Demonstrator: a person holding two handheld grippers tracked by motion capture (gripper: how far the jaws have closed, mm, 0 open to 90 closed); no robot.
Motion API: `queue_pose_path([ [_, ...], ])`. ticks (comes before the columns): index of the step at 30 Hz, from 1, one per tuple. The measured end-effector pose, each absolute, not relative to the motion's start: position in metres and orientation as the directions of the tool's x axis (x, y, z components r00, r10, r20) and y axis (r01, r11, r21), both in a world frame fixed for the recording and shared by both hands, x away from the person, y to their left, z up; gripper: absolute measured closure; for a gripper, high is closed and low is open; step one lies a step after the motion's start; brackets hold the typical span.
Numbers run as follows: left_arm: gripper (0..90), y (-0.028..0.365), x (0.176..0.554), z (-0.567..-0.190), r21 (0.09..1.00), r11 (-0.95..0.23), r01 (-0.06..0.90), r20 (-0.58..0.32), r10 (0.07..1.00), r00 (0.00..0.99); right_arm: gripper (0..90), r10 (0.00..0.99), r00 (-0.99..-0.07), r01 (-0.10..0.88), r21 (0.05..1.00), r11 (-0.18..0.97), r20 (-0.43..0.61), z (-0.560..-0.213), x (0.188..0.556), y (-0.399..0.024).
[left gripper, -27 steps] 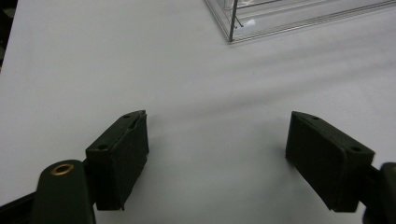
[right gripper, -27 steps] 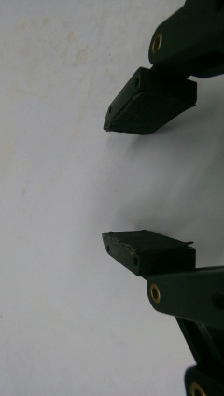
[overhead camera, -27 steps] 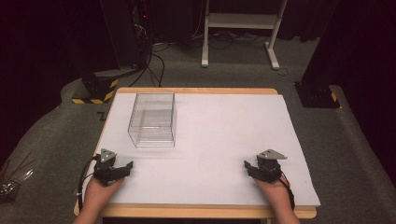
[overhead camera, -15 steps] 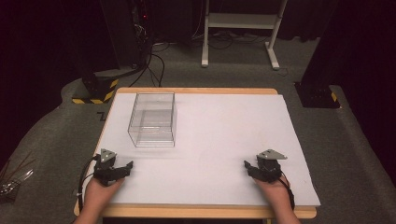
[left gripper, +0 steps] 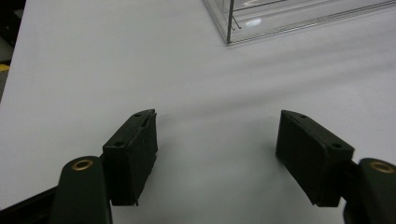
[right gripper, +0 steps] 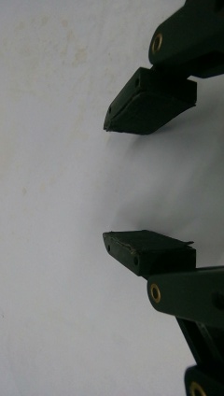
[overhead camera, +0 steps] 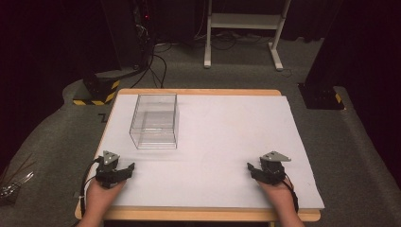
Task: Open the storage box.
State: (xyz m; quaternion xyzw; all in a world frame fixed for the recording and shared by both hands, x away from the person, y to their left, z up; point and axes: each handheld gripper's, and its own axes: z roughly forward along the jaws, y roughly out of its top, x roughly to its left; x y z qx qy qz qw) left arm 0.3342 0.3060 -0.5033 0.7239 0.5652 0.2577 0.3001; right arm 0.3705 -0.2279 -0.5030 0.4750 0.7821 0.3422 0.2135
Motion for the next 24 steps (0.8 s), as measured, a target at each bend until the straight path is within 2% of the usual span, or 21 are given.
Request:
queue_pose_path([
  [12, 29.8, 0.291, 0.329, -0.490, 0.772, -0.161, 0.615, -0.008, 0.965, 0.263, 39.5, 0.887, -0.462, 0.595, 0.737, 0.321, -0.014, -0.503, 0.371, -0.228],
  [24, 30.5, 0.255, 0.328, -0.471, 0.828, -0.180, 0.532, 0.001, 0.947, 0.320, 39.5, 0.887, -0.462, 0.592, 0.738, 0.324, -0.018, -0.503, 0.370, -0.227],
])
